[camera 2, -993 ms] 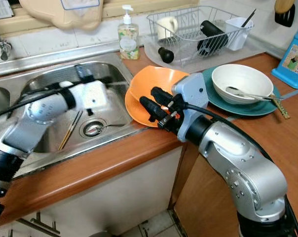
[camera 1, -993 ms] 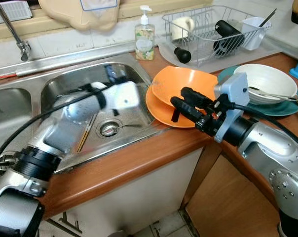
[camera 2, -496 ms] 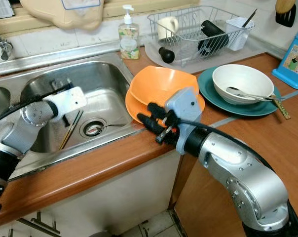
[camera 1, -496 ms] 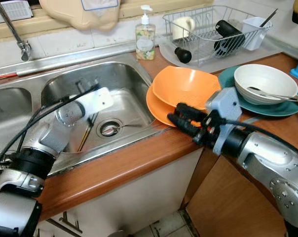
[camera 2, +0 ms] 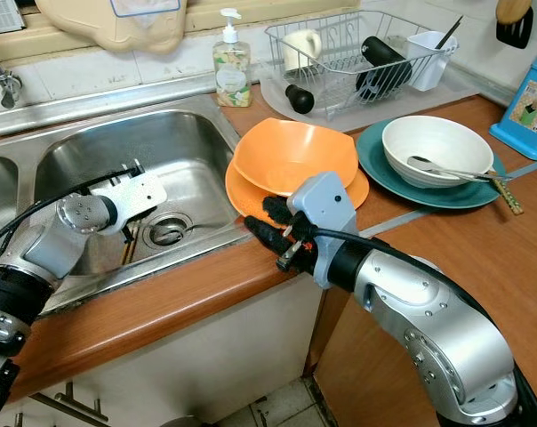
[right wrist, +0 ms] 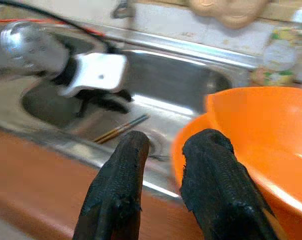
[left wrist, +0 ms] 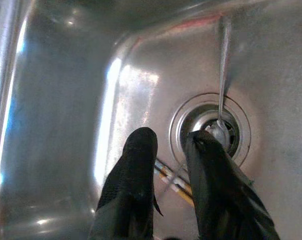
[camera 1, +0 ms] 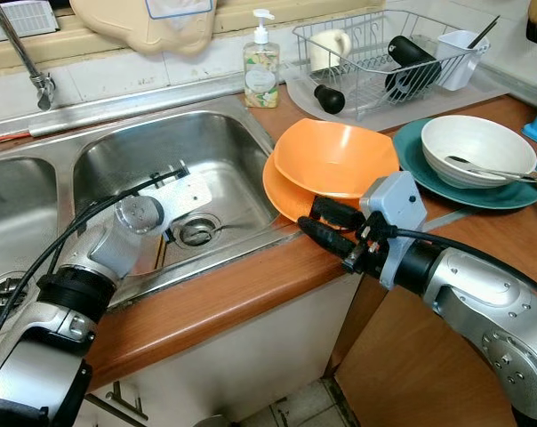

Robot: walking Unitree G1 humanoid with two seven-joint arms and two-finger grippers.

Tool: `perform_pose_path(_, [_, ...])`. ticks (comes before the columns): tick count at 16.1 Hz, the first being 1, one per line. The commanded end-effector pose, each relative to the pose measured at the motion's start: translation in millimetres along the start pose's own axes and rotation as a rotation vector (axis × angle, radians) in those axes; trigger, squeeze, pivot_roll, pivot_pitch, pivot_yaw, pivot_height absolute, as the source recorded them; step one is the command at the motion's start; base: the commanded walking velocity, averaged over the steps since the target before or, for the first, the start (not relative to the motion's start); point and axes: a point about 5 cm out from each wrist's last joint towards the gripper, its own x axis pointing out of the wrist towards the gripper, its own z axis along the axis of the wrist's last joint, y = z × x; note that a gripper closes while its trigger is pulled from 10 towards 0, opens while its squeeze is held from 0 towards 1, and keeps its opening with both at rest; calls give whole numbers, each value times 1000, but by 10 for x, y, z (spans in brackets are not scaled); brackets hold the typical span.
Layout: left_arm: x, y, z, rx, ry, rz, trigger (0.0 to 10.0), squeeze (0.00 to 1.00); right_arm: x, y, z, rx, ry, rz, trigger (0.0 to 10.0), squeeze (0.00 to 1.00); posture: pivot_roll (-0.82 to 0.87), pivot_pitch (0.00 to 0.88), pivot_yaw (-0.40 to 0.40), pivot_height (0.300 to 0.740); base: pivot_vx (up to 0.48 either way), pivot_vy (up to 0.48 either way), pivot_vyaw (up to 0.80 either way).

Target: Kitchen organization

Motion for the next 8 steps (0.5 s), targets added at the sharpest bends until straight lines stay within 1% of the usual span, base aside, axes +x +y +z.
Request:
perform_pose_path(1, [-3,-27,-31,-8,11,-15,10000,1000,-4,-114,47,-9,-21,-82,10000,0,-198,0,71,740,0,0,0])
perform_pose_path(2, [-17,-4,-23,-12,-5,19,10000,1000,-7,-292,70,20,-30,-220,10000,0,-197,0,72,740,0,0,0])
perform_pose_path(3, [-40,37,13,-31,-44,62,10000,1000,-19,-422,78,68,-30,-312,10000,0,-192,0,70,740,0,0,0])
perform_pose_path(4, [-69,70,56,-61,-84,94,10000,122,-33,-514,74,126,-25,-374,10000,341,-190,0,70,740,0,0,0])
perform_pose_path(5, [-99,92,79,-76,-106,122,10000,0,-52,-605,54,157,14,-442,10000,388,-188,0,72,740,0,0,0])
perform_pose_path(6, [-177,123,149,-145,-187,177,10000,0,-68,-715,60,197,27,-500,10000,1000,-186,0,70,740,0,0,0])
perform_pose_path(7, [-177,123,149,-145,-187,177,10000,0,-68,-715,60,197,27,-500,10000,1000,-186,0,70,740,0,0,0])
perform_pose_path(8, [-287,116,262,-213,-327,189,10000,0,-79,-810,63,247,35,-552,10000,1000,-179,0,62,740,0,0,0])
